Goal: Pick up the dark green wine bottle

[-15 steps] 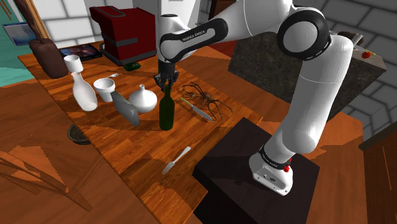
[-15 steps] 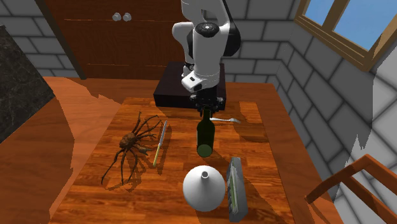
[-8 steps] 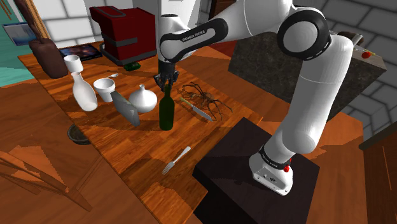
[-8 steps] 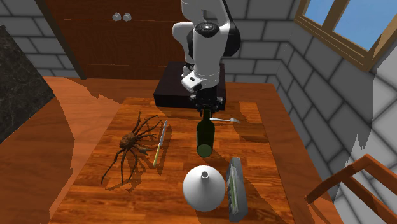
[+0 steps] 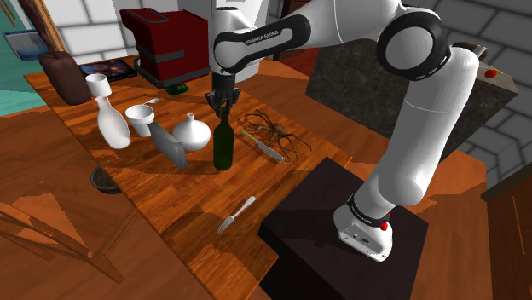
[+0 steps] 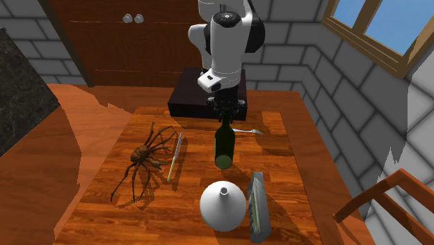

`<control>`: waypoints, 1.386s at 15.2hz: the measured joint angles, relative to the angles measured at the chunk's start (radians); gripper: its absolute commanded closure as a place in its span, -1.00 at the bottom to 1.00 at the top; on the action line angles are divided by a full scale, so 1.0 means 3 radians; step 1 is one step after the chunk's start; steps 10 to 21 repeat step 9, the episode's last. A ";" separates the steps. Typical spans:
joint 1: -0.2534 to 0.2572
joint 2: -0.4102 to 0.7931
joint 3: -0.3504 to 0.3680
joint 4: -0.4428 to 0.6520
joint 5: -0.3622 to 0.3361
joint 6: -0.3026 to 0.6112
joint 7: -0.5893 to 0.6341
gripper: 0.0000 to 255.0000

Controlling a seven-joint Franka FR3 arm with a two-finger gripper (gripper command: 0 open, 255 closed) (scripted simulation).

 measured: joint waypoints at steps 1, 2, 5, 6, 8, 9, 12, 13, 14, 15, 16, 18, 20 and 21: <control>-0.0001 -0.0025 0.0001 0.0016 0.0002 -0.0041 0.0000 1.00; -0.0005 -0.0041 -0.0001 0.0043 0.0004 -0.0084 -0.0006 1.00; 0.0001 -0.0077 0.0004 0.0130 0.0006 -0.0207 0.0005 1.00; 0.0001 -0.0102 0.0005 0.0129 0.0009 -0.0230 0.0005 1.00; 0.0001 -0.0138 0.0007 0.0180 0.0012 -0.0317 0.0008 1.00; -0.0002 -0.0144 0.0005 0.0205 0.0013 -0.0348 0.0004 1.00; -0.0002 -0.0144 0.0005 0.0205 0.0013 -0.0348 0.0004 1.00; -0.0002 -0.0144 0.0005 0.0205 0.0013 -0.0348 0.0004 1.00; -0.0002 -0.0144 0.0005 0.0205 0.0013 -0.0348 0.0004 1.00; -0.0002 -0.0144 0.0005 0.0205 0.0013 -0.0348 0.0004 1.00; -0.0002 -0.0144 0.0005 0.0205 0.0013 -0.0348 0.0004 1.00; -0.0002 -0.0144 0.0005 0.0205 0.0013 -0.0348 0.0004 1.00; -0.0002 -0.0144 0.0005 0.0205 0.0013 -0.0348 0.0004 1.00; -0.0002 -0.0144 0.0005 0.0205 0.0013 -0.0348 0.0004 1.00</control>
